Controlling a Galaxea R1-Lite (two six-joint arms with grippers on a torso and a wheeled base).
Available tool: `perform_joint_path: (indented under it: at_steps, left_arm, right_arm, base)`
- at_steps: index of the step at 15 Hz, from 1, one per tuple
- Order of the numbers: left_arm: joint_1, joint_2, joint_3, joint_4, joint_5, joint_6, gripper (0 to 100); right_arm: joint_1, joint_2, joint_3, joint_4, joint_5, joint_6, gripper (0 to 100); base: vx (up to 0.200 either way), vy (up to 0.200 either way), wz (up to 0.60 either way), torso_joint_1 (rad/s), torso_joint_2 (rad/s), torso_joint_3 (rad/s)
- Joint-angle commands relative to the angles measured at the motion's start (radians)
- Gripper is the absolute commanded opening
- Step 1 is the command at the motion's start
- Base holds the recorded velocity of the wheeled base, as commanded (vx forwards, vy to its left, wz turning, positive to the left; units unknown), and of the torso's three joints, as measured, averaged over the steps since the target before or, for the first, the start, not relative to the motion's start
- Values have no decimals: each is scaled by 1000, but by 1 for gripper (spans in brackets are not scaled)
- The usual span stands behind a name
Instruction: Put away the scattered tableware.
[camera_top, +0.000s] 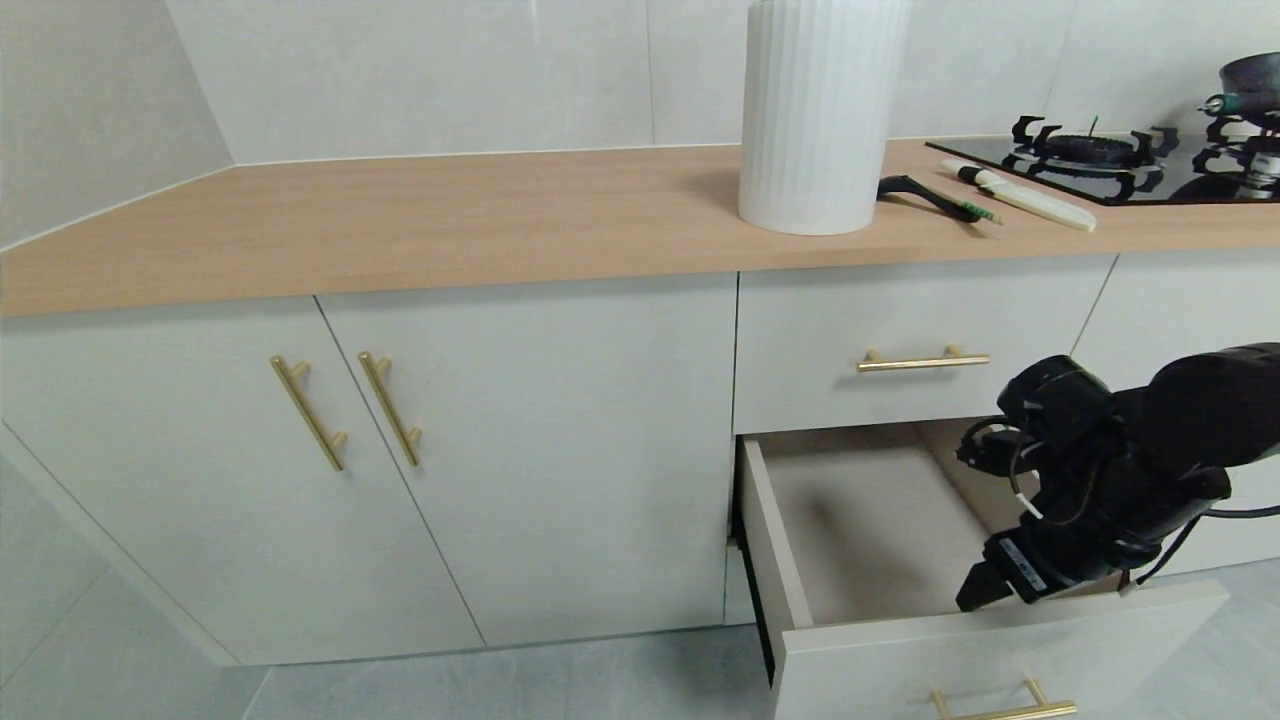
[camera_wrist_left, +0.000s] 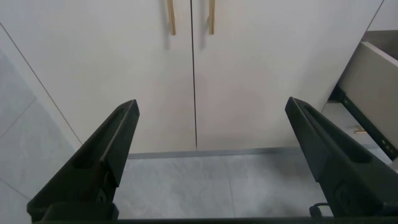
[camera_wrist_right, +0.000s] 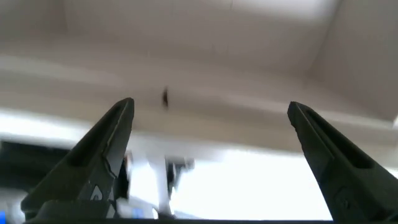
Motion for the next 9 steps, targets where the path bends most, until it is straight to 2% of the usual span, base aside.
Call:
perform_joint_path:
  at_steps: [1, 9]
  left_arm:
    - [0, 2, 0, 0, 1, 0, 100]
    - [0, 2, 0, 0, -1, 0, 100]
  right_arm:
    - [11, 10, -21, 27, -2, -20, 100]
    - [71, 57, -20, 198, -70, -54, 100]
  base:
    - [0, 0, 0, 0, 0, 0]
    - [0, 0, 0, 0, 0, 0]
